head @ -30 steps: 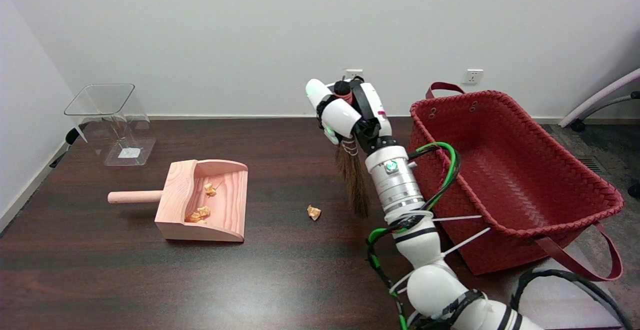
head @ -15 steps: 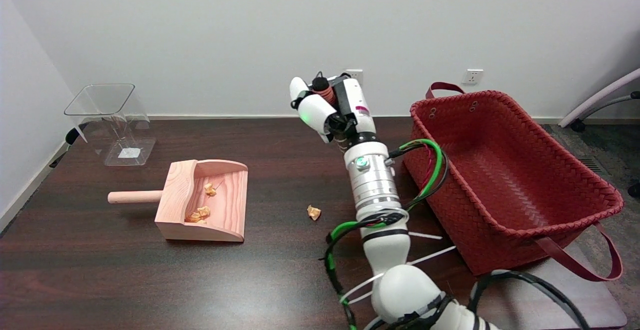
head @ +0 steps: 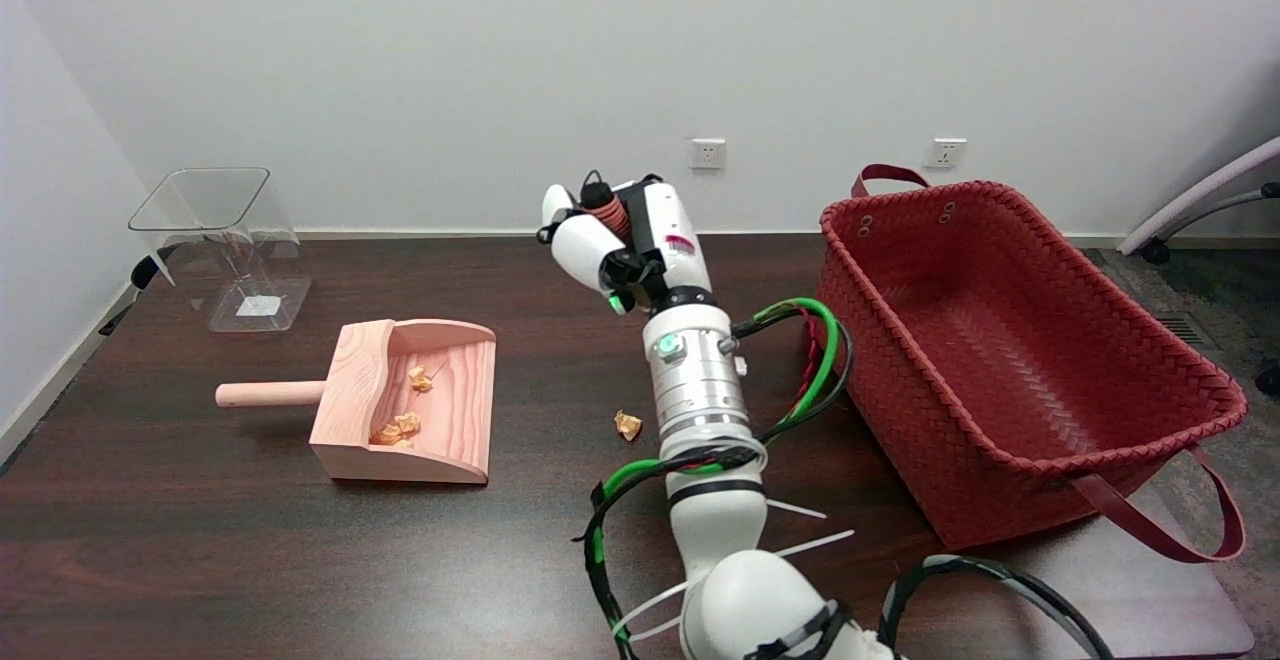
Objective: Sweep the paper balls into the dustpan.
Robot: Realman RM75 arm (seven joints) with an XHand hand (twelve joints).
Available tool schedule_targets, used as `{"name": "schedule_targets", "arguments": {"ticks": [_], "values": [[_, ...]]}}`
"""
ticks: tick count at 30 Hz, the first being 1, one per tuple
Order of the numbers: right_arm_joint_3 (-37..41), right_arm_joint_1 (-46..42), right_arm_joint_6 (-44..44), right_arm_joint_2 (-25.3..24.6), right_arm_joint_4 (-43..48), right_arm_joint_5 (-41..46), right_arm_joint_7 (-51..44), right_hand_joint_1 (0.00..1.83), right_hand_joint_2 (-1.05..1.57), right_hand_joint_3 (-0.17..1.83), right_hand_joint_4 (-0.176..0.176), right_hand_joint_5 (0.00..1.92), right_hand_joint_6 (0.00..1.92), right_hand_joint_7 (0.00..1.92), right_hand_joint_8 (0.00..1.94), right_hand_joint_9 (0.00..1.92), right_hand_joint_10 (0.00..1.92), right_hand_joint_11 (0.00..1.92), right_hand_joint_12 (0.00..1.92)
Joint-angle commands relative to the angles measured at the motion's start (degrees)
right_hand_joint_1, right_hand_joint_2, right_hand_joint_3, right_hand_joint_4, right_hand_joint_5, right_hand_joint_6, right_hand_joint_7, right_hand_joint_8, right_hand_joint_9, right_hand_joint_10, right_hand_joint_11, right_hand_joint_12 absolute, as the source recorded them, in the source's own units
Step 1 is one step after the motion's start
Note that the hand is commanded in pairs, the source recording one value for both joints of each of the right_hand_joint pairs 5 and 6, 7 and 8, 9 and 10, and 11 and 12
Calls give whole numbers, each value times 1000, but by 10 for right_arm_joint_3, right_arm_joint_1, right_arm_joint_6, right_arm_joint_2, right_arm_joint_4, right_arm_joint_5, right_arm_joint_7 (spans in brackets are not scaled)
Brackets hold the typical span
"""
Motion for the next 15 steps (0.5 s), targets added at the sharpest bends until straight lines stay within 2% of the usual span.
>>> {"name": "schedule_targets", "arguments": {"ticks": [1, 5, 15], "values": [[-22, 28, 66, -32, -174, -165, 168, 970, 1571, 930, 0, 1920, 1920, 1920, 1920, 1920, 1920, 1920, 1920], [-23, 47, 82, -35, -219, -189, 201, 960, 1571, 947, 0, 1920, 1920, 1920, 1920, 1920, 1920, 1920, 1920], [-21, 76, 78, -53, -281, -183, 225, 977, 1571, 933, 0, 1920, 1920, 1920, 1920, 1920, 1920, 1920, 1920]]}}
